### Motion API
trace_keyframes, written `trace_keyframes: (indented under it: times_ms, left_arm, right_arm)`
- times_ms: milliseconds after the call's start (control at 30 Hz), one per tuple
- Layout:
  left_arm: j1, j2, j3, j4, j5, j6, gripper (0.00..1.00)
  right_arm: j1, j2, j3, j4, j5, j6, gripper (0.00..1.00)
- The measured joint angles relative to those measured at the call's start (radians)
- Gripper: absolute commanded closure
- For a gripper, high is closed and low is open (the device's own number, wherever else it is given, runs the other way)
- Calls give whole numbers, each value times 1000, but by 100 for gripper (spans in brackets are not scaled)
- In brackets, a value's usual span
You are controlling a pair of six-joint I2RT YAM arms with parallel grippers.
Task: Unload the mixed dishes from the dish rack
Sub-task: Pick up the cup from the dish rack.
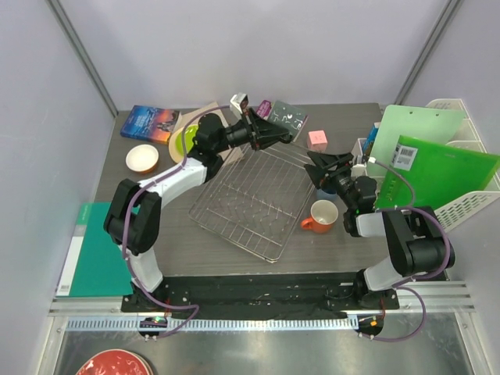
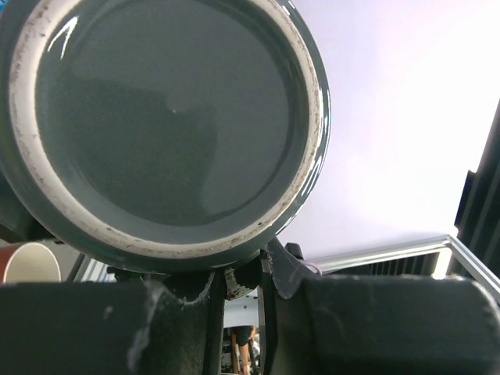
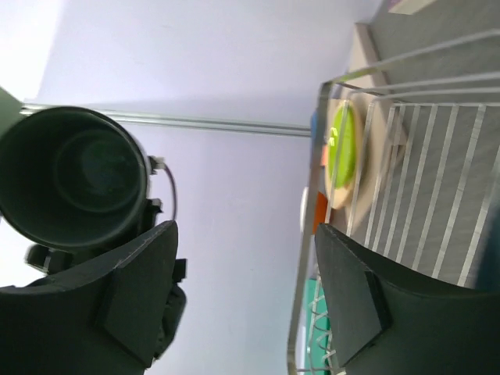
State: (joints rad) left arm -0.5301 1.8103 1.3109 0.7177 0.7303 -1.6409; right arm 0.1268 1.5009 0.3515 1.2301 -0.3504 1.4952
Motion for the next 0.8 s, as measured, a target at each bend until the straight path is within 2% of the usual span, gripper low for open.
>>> trace_keyframes:
  times_ms: [533, 800]
  left_arm:
    - [-4, -50, -95, 93, 8, -16, 100]
    - [-20, -55, -104, 108, 8, -29, 100]
  right_arm:
    - [0, 11, 170, 73, -48, 56, 20]
    - [61, -8, 193, 64, -89, -17, 20]
